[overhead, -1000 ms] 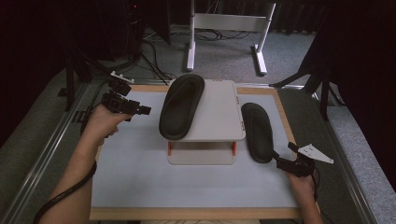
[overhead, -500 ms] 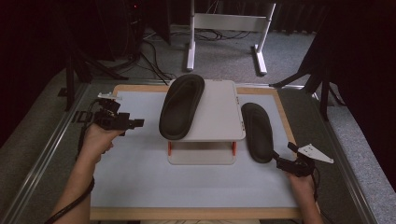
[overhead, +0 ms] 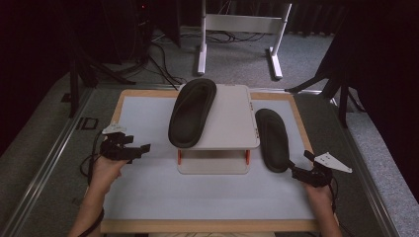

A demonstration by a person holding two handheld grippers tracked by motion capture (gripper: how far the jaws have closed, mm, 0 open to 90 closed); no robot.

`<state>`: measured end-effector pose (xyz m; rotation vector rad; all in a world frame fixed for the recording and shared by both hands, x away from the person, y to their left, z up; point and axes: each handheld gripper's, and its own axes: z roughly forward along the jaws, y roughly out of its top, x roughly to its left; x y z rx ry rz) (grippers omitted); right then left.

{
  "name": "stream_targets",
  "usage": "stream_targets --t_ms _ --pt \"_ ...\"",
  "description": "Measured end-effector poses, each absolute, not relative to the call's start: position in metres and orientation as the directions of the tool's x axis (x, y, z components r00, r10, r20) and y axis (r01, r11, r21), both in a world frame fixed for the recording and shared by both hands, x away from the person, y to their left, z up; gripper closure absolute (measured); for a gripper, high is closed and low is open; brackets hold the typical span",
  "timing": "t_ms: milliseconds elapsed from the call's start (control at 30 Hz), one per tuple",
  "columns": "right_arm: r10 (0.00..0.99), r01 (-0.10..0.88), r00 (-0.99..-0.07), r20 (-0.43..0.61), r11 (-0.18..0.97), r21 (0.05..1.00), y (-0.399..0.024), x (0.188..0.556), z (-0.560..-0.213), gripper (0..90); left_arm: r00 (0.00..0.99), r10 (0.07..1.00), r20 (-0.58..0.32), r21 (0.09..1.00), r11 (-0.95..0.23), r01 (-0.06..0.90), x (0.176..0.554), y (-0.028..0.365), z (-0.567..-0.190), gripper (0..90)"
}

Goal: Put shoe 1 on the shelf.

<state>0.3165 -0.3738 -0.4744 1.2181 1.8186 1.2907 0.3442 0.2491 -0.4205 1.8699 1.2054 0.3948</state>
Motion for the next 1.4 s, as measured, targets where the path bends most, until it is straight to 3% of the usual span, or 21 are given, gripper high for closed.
stream_targets --t_ms 367,567,867,900,1100,1233,1400 --pt "0.911 0.344 -0.411 0.036 0.118 0.931 -0.372 0.317 -0.475 13.0 0.419 0.900 -0.121 0.894 -0.085 0.441 0.320 0.258 -0.452 17.2" --pt "0.910 0.348 -0.413 0.034 0.123 0.930 -0.372 0.318 -0.475 13.0 0.296 0.953 -0.059 0.945 -0.042 0.324 0.306 0.261 -0.463 14.6" --pt "0.908 0.358 -0.418 0.036 0.128 0.925 -0.371 0.319 -0.476 13.0 0.246 0.969 -0.035 0.958 -0.038 0.283 0.298 0.263 -0.471 14.6" --pt "0.908 0.358 -0.418 0.036 0.128 0.925 -0.371 0.319 -0.476 13.0 0.187 0.982 0.022 0.964 -0.071 0.258 0.292 0.260 -0.476 14.6" --pt "0.911 0.384 -0.410 0.039 0.134 0.914 -0.371 0.322 -0.476 11.9 0.090 0.996 0.005 0.976 -0.024 0.217 0.283 0.261 -0.488 11.2" --pt "0.913 0.394 -0.403 0.057 0.116 0.912 -0.372 0.323 -0.476 11.1 0.081 0.997 -0.012 0.979 -0.004 0.202 0.281 0.263 -0.489 10.9" --pt "0.920 0.397 -0.390 0.046 0.123 0.910 -0.372 0.324 -0.475 11.1 0.062 0.998 -0.024 0.985 0.013 0.175 0.278 0.264 -0.490 3.6"
